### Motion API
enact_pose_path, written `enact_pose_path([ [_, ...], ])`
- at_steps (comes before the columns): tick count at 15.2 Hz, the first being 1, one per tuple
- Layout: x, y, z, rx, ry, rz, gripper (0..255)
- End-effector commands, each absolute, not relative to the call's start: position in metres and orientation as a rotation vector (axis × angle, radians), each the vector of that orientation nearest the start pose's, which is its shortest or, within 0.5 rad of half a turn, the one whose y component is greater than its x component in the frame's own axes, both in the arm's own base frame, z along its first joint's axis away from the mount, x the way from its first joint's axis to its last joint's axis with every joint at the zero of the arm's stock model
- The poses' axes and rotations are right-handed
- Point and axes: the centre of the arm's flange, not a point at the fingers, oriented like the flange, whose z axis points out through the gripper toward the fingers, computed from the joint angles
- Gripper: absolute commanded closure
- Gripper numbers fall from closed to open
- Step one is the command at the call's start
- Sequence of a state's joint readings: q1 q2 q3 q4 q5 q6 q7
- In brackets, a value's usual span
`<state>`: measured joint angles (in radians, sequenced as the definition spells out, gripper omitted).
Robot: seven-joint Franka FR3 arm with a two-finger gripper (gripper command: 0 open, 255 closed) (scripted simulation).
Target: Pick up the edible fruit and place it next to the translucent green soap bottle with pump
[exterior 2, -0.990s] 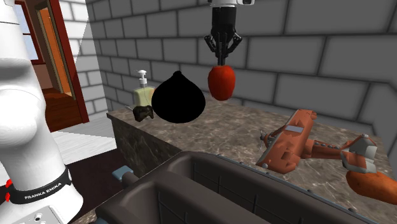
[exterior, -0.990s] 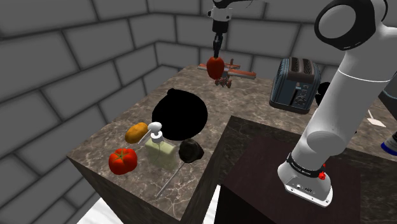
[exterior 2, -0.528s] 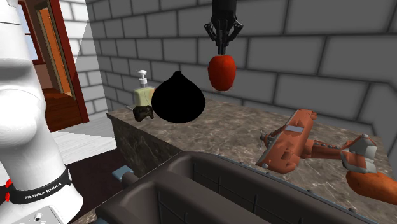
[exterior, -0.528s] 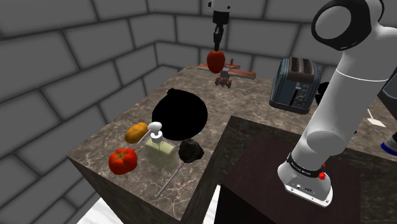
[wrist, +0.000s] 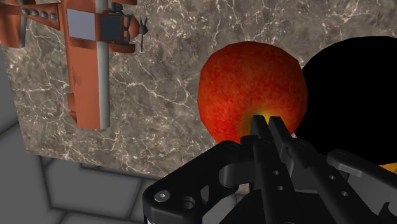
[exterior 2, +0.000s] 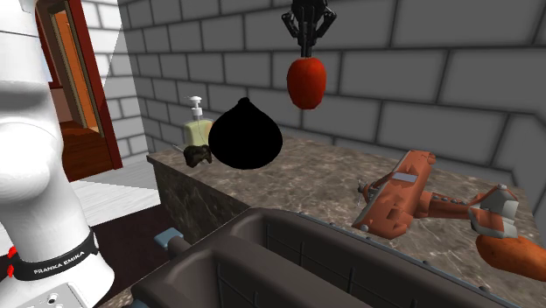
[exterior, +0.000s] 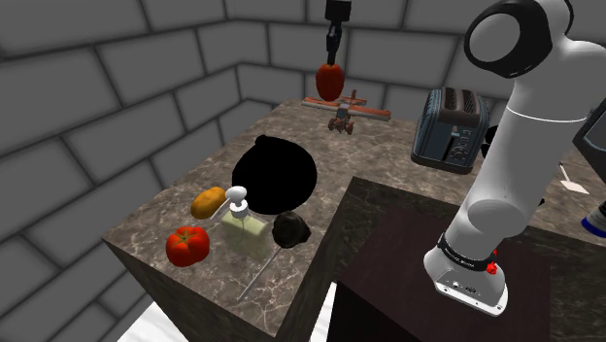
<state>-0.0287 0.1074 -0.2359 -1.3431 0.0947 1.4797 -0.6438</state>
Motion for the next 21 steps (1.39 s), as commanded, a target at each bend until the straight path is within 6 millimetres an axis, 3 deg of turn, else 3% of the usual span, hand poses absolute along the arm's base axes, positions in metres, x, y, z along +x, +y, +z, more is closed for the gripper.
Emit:
enact_pose_path([
  [1,0.561,-0.132,0.676,-3.033,-0.601,-0.091,255],
  [9,0.561,-0.132,0.714,-3.033,-0.601,-0.091,255],
  [21,0.499,0.013,0.714,-3.033,-0.601,-0.091,255],
])
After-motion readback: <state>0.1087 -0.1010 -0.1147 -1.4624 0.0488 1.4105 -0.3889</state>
